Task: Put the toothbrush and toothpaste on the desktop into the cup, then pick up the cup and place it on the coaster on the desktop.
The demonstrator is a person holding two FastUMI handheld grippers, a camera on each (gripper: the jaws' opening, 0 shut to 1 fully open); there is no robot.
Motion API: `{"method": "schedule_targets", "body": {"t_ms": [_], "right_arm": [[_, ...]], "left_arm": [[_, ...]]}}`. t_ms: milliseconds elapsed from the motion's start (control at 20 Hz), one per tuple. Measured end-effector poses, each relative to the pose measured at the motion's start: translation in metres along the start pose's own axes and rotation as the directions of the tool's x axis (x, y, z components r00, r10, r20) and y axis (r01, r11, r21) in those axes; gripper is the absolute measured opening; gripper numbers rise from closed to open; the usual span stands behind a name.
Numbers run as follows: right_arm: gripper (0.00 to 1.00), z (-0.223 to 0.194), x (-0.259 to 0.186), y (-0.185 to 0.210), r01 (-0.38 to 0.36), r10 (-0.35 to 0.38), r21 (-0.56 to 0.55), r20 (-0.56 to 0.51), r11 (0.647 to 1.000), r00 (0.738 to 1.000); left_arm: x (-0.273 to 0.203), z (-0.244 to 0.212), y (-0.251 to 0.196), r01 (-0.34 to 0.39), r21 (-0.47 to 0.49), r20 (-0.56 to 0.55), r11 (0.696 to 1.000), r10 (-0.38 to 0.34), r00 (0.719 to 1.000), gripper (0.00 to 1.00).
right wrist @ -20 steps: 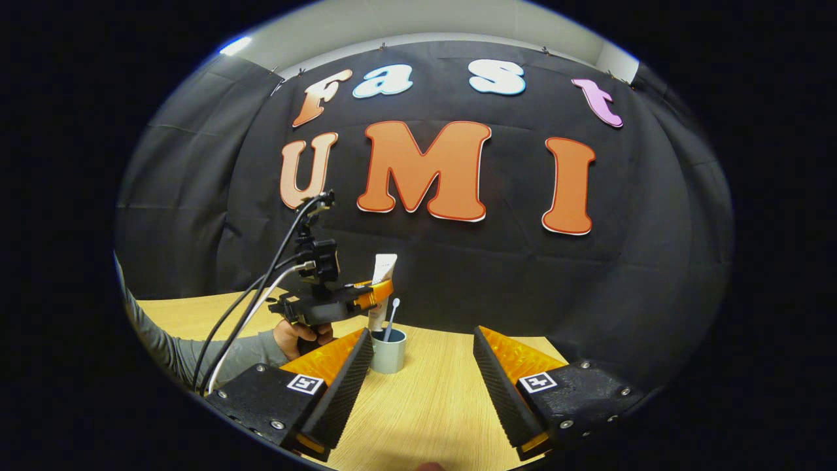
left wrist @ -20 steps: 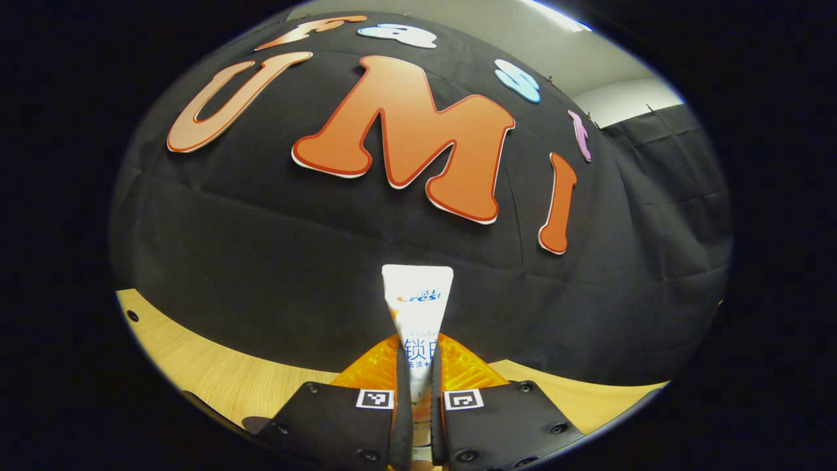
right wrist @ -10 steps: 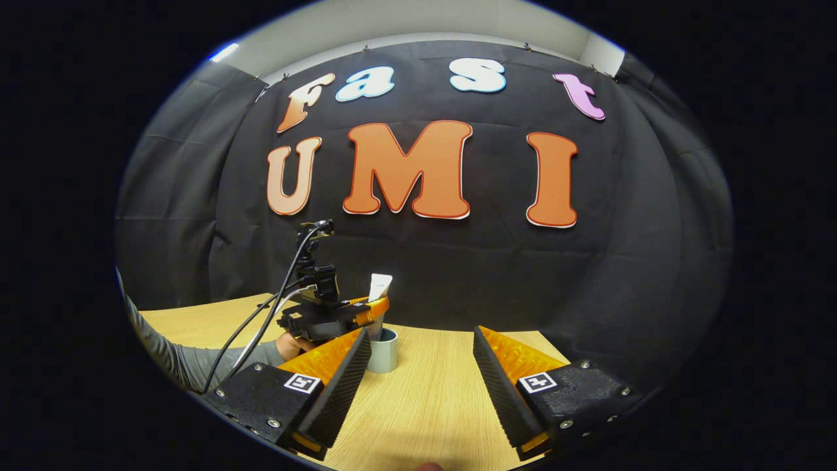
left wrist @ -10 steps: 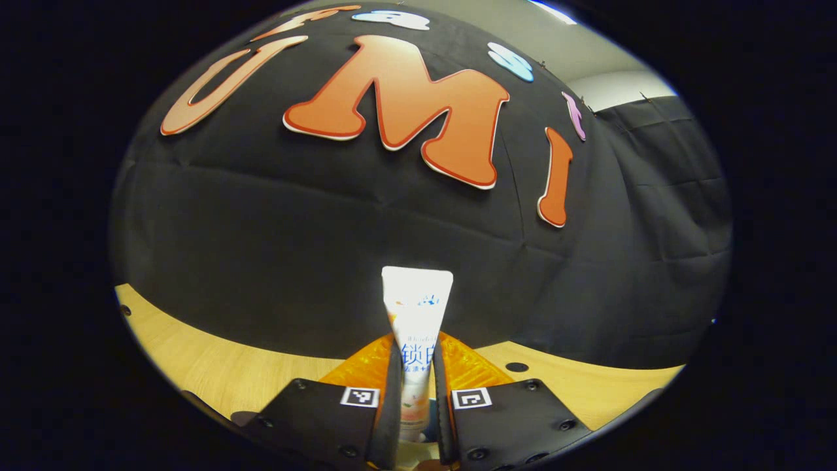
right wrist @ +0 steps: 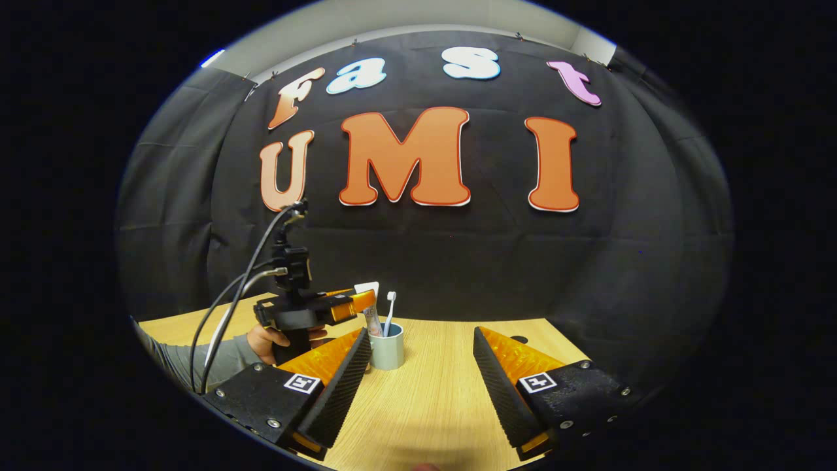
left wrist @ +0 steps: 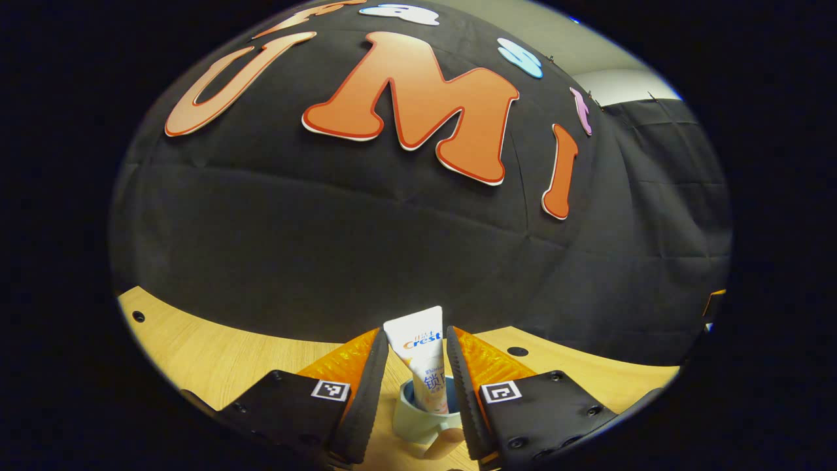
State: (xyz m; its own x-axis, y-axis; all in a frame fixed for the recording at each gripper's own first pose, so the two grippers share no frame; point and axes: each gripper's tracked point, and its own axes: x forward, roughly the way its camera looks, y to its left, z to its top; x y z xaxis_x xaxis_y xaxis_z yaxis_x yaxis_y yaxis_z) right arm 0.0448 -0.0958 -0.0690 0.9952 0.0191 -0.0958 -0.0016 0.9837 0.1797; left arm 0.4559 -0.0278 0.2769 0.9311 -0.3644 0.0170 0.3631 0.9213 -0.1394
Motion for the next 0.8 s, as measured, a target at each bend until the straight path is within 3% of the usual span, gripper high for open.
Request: {"method": "schedule_targets", "body": {"t_ms": [150, 300, 550, 800], "right_arm": [[0.94, -0.002, 0.009, 0.01, -0.011, 0.011, 0.011, -0.034, 1.0, 0.999], [0.95, -0.003, 0.02, 0.02, -0.019, 0.02, 0.015, -0.066, 1.0, 0.998], [0.94, -0.011, 0.047, 0.041, -0.041, 0.043, 0.016, -0.157, 0.999, 0.987], [0.95, -0.027, 0.077, 0.051, -0.019, 0.027, 0.029, -0.275, 0.999, 0.961]], "left_arm": [[-0.025, 0.015, 0.007, -0.011, 0.026, -0.003, 1.0, 0.011, 1.0, 0.77], [-0.05, 0.028, 0.015, -0.024, 0.067, -0.011, 0.997, 0.025, 1.0, 0.86], [-0.097, 0.053, 0.027, -0.056, 0.096, 0.002, 0.994, 0.056, 0.998, 0.96], [-0.147, 0.064, 0.057, -0.155, 0.148, -0.024, 0.977, 0.16, 0.987, 0.97]]}}
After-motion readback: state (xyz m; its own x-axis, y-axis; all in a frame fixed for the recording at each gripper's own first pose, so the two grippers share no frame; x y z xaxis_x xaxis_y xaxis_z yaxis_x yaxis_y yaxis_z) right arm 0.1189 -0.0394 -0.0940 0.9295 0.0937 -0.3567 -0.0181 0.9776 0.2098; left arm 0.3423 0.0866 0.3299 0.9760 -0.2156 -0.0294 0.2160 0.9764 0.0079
